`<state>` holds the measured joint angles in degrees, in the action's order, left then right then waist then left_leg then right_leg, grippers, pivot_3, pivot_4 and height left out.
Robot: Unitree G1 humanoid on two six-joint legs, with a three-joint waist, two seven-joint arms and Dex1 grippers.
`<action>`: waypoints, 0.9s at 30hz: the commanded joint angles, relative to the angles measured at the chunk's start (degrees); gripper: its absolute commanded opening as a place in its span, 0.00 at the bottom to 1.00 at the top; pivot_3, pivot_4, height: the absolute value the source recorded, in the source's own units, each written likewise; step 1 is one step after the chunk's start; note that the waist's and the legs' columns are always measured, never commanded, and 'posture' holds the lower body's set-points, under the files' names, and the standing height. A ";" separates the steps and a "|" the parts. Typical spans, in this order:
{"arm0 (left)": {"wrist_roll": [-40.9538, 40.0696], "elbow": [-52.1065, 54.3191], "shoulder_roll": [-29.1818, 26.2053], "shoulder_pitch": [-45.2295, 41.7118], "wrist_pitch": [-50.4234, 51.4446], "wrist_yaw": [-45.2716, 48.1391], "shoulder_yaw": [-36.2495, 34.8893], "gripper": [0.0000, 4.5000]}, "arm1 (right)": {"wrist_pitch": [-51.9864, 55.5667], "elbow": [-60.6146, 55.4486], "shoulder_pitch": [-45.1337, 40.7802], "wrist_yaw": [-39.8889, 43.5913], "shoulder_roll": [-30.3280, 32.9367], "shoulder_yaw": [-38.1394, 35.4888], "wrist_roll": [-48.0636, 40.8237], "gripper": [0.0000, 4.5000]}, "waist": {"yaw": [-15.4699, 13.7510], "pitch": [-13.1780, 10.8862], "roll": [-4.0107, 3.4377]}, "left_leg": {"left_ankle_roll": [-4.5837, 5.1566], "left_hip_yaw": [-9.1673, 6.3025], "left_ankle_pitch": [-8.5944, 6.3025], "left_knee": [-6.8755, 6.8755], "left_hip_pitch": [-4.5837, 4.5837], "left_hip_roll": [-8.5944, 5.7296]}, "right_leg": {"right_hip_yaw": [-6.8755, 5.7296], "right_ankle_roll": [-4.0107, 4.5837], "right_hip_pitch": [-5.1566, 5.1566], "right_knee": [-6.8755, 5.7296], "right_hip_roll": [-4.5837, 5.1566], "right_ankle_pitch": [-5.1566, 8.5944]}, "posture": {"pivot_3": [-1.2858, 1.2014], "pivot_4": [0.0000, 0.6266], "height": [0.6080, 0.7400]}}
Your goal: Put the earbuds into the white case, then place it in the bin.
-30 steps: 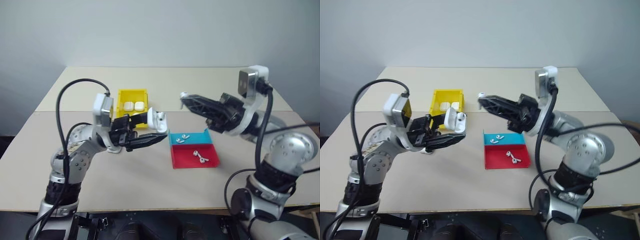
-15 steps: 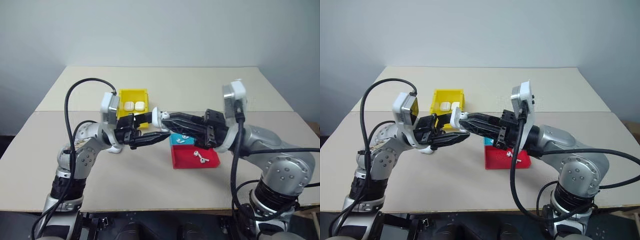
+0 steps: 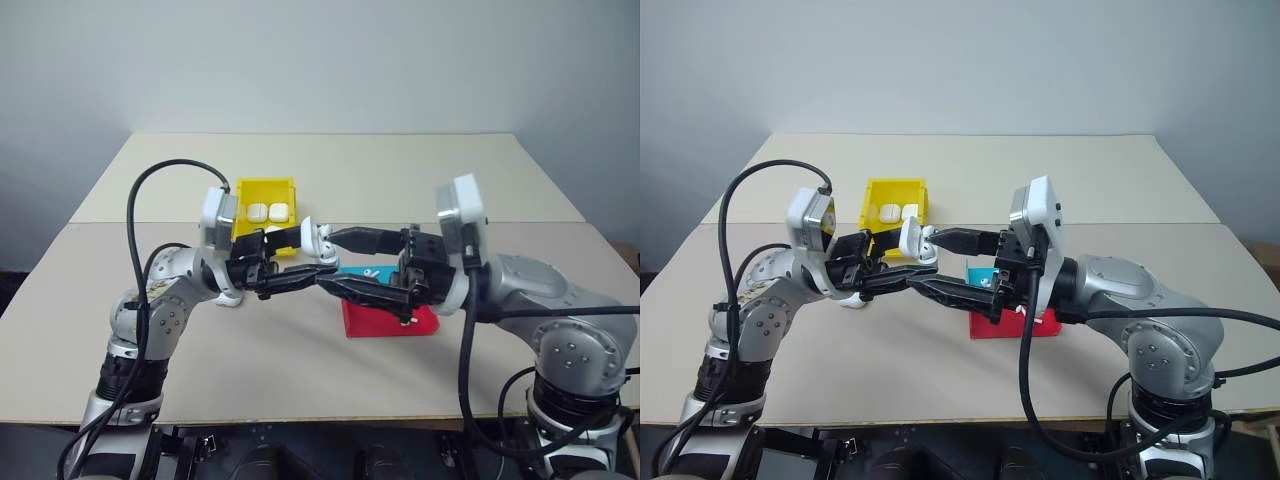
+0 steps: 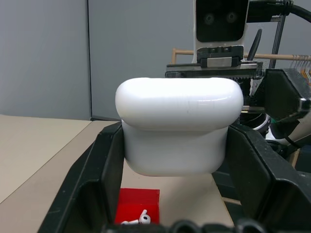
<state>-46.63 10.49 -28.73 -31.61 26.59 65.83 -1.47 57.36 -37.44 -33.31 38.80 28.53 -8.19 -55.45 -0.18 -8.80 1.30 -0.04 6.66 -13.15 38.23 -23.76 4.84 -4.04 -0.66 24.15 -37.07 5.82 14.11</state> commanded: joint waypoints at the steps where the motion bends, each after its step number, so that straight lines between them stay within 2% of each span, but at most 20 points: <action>1: -1.33 2.53 -0.38 -0.91 -0.76 0.67 -2.13 0.62 | -1.73 0.69 1.32 2.16 3.02 -4.94 -5.44 0.81 | -0.11 -0.01 0.01 | 0.00 0.00 0.00 0.00 0.00 0.00 | 0.00 0.00 -0.01 0.01 0.00 0.00 | 0.52 0.24 1.00; 4: -0.71 1.72 -0.69 -0.56 -0.89 0.81 -2.14 0.62 | -3.38 2.13 2.99 5.43 5.48 -8.13 -9.02 0.81 | -0.40 -0.01 0.02 | 0.03 -0.01 -0.02 0.00 0.00 0.00 | -0.01 0.00 -0.02 0.05 0.00 0.00 | 0.52 0.24 1.00; 8: 0.14 0.52 -0.05 -0.83 -1.39 1.20 -1.40 0.62 | -4.90 5.25 1.32 6.30 7.00 -8.08 -10.15 0.81 | -0.30 -0.01 0.01 | 0.04 0.00 -0.02 0.01 0.03 0.01 | -0.01 0.00 -0.04 0.03 0.00 0.00 | 0.52 0.24 1.00; 11: 2.42 -1.28 0.86 -1.71 -2.24 1.02 0.03 0.62 | -4.54 9.15 -3.59 4.32 7.98 -6.56 -9.32 0.61 | -0.15 -0.01 0.01 | 0.04 0.01 -0.02 0.01 0.03 0.00 | 0.01 0.00 -0.02 0.00 -0.01 0.00 | 0.52 0.24 1.00; 14: 6.67 -3.69 2.67 -3.50 -4.03 0.09 2.43 0.62 | -3.82 12.56 -11.02 3.96 10.05 -3.31 -6.23 0.37 | -0.34 -0.01 0.01 | 0.05 0.03 -0.01 0.02 0.02 0.00 | 0.01 0.00 0.00 -0.01 -0.01 0.00 | 0.52 0.24 1.00; 17: 10.36 -6.71 5.56 -6.26 -4.89 -2.79 4.34 0.62 | -4.71 13.91 -17.50 6.35 11.28 3.07 -0.95 0.13 | -0.49 -0.01 0.02 | 0.06 0.04 -0.02 0.01 -0.03 0.00 | 0.01 0.00 0.02 0.04 -0.01 0.00 | 0.52 0.24 1.00; 19: 13.34 -8.19 6.58 -7.41 -6.07 -3.68 5.78 0.62 | -4.49 14.85 -21.31 6.97 11.58 8.45 3.59 0.01 | -0.47 -0.01 0.02 | 0.09 0.04 -0.04 0.02 -0.05 -0.01 | 0.00 0.00 0.02 0.07 0.00 0.00 | 0.52 0.24 1.00; 24: 16.52 -9.85 8.43 -9.25 -7.82 -4.70 6.92 0.62 | -3.78 17.24 -29.87 6.56 11.31 20.67 15.52 0.01 | -0.22 -0.01 0.01 | 0.12 0.12 -0.06 0.07 -0.07 0.00 | 0.05 0.00 0.10 0.00 0.02 0.00 | 0.52 0.24 1.00; 27: 17.32 -9.94 8.97 -9.52 -8.79 -4.87 6.65 0.62 | -7.37 16.83 -30.83 9.71 13.51 25.51 22.29 0.01 | -0.37 -0.01 0.01 | 0.12 0.11 -0.06 0.07 -0.09 0.01 | 0.01 0.00 0.12 0.01 0.01 0.00 | 0.52 0.24 1.00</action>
<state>-29.30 -0.78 -19.92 -39.80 19.38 61.29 6.09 52.74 -19.76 -63.15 46.89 40.41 16.01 -36.95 -0.55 -8.80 1.31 0.08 6.78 -13.22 38.30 -23.86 4.84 -4.03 -0.67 24.27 -37.05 5.84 14.10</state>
